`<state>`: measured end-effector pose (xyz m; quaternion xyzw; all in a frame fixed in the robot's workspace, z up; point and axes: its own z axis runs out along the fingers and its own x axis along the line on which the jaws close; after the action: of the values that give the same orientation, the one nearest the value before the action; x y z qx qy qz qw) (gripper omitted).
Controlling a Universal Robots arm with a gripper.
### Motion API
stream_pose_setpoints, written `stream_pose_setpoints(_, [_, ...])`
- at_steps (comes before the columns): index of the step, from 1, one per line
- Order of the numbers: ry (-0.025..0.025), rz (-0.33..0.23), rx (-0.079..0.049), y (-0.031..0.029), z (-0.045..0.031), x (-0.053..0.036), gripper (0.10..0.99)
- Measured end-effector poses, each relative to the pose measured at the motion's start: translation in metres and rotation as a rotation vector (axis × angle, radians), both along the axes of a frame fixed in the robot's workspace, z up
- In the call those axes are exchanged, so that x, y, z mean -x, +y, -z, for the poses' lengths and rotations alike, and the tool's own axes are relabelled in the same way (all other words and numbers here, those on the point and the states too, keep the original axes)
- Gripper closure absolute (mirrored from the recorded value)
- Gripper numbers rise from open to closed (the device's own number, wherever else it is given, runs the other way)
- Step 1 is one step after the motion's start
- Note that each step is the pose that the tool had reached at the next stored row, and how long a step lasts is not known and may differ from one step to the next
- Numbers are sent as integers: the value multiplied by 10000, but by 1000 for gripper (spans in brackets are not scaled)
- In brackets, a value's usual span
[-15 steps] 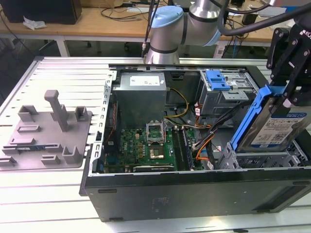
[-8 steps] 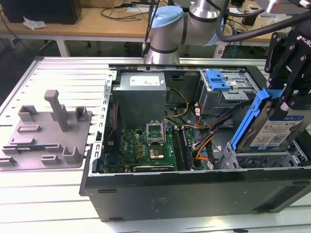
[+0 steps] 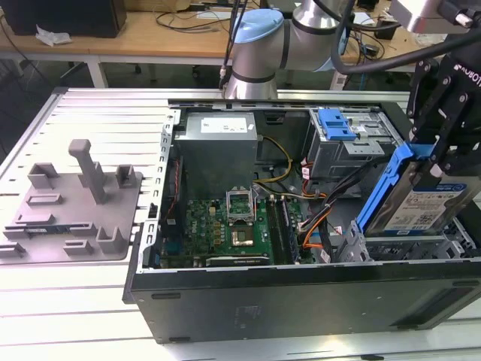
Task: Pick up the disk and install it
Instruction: 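Insert the disk into the insertion slot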
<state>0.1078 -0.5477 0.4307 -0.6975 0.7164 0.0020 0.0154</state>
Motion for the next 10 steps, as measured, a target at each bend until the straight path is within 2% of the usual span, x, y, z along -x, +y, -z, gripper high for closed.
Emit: stream_pose_setpoints(10, [0, 0, -1, 0, 103, 0, 718])
